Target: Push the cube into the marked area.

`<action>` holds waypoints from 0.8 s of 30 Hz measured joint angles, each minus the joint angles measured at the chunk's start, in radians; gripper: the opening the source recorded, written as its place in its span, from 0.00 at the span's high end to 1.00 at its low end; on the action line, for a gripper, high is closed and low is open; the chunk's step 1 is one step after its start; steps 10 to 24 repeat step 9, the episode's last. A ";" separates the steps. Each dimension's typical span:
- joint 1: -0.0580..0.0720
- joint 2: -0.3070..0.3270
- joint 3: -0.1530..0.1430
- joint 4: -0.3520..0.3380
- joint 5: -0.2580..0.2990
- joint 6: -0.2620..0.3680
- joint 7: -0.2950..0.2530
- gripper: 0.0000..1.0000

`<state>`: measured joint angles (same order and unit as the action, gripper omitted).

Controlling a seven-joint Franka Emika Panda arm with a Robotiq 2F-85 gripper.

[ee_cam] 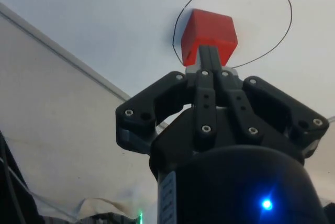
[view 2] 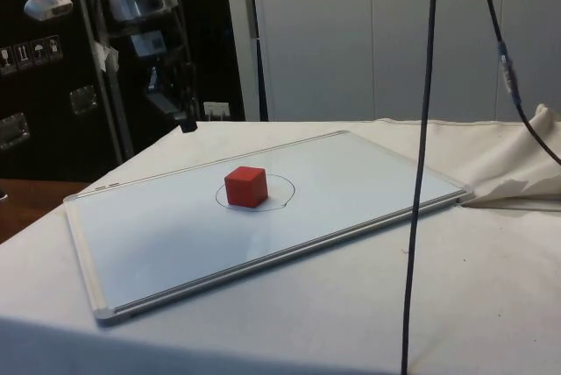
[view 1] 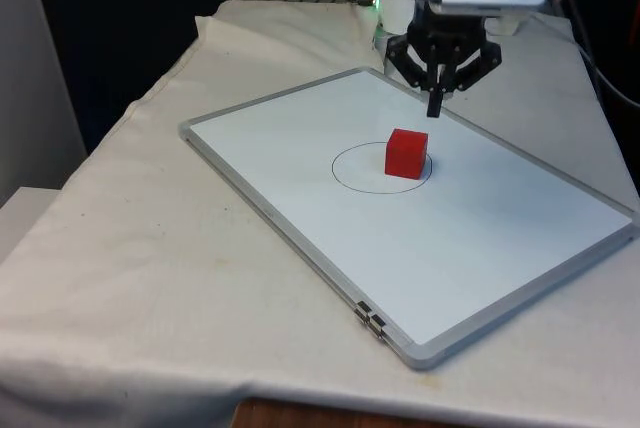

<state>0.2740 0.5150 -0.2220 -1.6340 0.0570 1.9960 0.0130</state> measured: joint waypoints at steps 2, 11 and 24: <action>-0.004 -0.011 0.000 -0.006 0.009 0.000 -0.004 1.00; -0.010 -0.028 0.000 -0.015 0.027 0.000 -0.017 1.00; -0.010 -0.028 0.000 -0.015 0.027 0.000 -0.017 1.00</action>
